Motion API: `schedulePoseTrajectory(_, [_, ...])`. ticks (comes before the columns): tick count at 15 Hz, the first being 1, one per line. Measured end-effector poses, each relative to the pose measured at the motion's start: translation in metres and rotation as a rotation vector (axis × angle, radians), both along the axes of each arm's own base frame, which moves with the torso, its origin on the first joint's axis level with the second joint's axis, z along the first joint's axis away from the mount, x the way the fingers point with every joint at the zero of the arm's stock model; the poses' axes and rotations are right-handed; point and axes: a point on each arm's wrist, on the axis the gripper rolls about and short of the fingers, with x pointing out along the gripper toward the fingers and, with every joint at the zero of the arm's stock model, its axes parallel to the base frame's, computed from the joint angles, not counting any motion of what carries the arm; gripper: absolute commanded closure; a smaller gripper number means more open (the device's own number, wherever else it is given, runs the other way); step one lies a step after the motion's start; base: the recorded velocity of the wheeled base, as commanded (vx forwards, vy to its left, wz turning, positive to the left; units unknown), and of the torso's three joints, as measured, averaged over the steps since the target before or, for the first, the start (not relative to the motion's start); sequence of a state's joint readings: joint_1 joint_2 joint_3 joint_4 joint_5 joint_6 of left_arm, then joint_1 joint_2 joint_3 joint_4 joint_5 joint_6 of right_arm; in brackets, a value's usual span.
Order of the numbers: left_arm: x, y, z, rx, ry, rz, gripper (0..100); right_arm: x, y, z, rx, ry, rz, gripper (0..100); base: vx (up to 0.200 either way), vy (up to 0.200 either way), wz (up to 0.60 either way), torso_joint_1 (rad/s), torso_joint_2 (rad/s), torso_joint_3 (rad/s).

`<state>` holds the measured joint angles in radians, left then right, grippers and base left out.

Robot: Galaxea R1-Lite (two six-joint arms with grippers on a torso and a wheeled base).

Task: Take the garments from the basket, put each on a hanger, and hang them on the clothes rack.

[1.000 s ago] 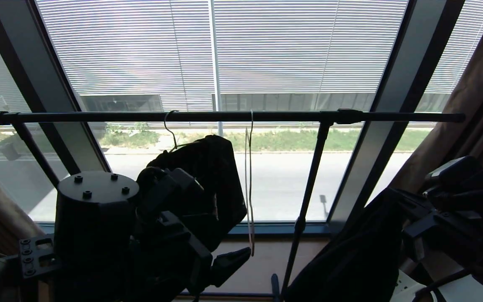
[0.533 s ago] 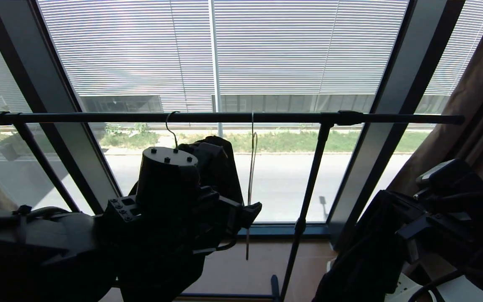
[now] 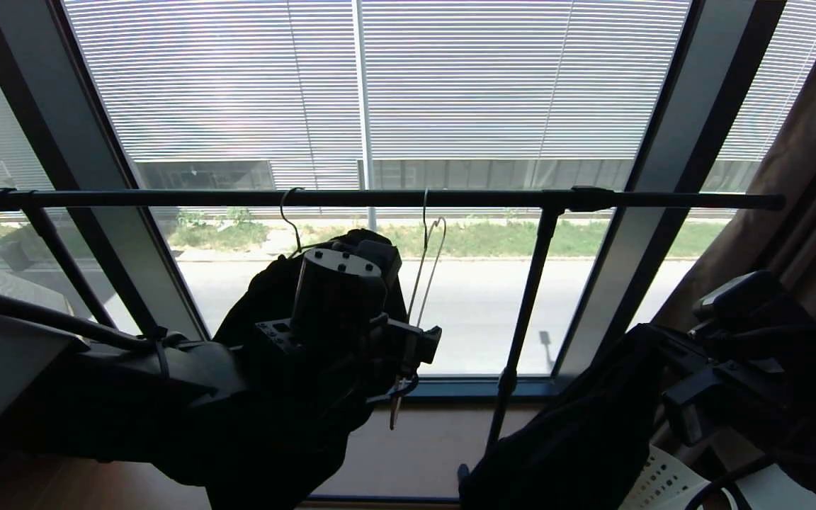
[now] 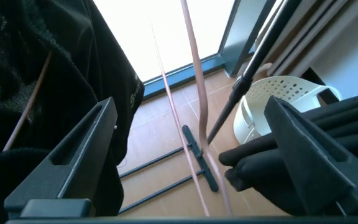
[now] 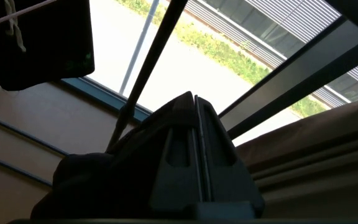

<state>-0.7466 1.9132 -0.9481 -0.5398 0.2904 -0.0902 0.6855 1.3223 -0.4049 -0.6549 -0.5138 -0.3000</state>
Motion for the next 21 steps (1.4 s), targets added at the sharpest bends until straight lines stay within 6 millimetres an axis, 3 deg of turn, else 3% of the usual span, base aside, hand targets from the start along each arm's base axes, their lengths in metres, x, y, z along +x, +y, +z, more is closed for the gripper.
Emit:
schedulePoseTrajectory(9, [0.0012,-0.0025,-0.006,0.015,0.008,0.005,0,0.0016,0.0013,-0.0029,-0.009,0.011,0.001,100,0.0,0.0,0.0,0.0,0.0,0.0])
schedulePoseTrajectory(10, [0.0013,-0.0025,-0.007,0.018,0.01,0.005,100,0.0016,0.0012,-0.003,-0.009,0.011,0.001,100,0.0,0.0,0.0,0.0,0.0,0.0])
schedulePoseTrajectory(21, [0.0007,-0.0013,-0.0031,0.008,0.001,0.007,100,0.002,0.0016,-0.0054,-0.017,0.021,0.001,100,0.0,0.0,0.0,0.0,0.0,0.0])
